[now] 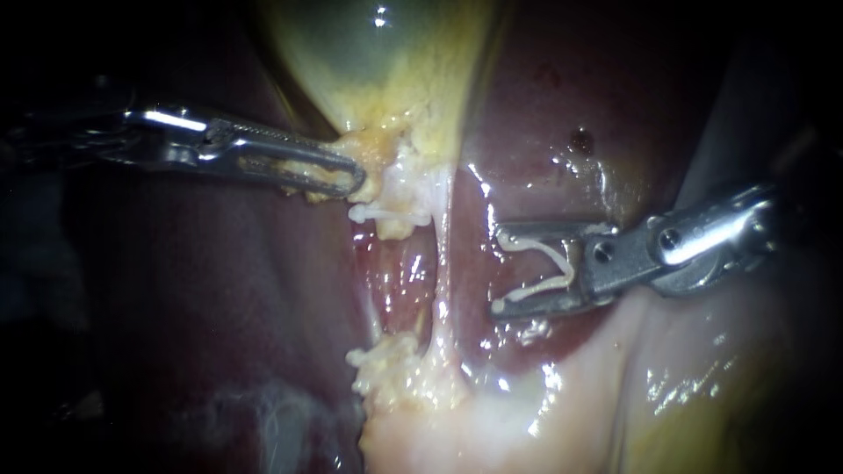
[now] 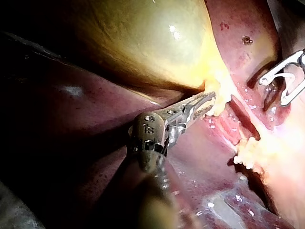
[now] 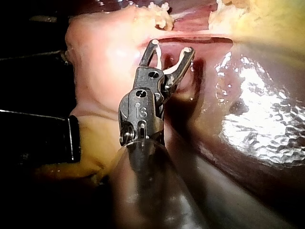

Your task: Clipping first clip right tube

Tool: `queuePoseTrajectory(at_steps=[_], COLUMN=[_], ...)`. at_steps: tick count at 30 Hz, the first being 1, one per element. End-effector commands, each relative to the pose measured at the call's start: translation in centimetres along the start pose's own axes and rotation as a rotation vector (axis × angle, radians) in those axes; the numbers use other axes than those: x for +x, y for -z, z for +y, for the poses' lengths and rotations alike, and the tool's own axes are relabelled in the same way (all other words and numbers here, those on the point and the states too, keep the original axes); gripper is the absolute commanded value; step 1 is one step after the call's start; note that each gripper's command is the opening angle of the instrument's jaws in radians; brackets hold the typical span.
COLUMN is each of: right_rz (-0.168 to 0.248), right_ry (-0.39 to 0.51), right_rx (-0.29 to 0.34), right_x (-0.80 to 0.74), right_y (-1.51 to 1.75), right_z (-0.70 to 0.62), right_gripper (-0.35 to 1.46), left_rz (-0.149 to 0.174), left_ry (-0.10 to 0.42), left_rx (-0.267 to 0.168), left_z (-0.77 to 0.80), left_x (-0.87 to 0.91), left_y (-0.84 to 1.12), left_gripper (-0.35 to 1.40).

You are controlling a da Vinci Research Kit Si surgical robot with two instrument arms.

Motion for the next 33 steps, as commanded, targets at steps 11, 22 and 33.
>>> queuePoseTrajectory(at_steps=[11,22,33], right_rz=[0.0,0.004,0.028], right_ry=[-0.001,-0.001,-0.027], right_rx=[0.0,0.002,0.063], right_x=[-0.01,-0.01,-0.01], right_y=[0.01,0.0,-0.14], right_z=[0.0,0.01,-0.03], right_gripper=[0.5,0.5,0.5], left_rz=[0.0,0.047,0.049], left_ry=[0.011,0.003,-0.003], left_rx=[-0.006,-0.014,-0.008], left_z=[0.34,1.01,0.96], left_x=[0.1,0.52,0.41], left_y=[0.5,1.11,1.03], left_gripper=[-0.35,-0.35,-0.35])
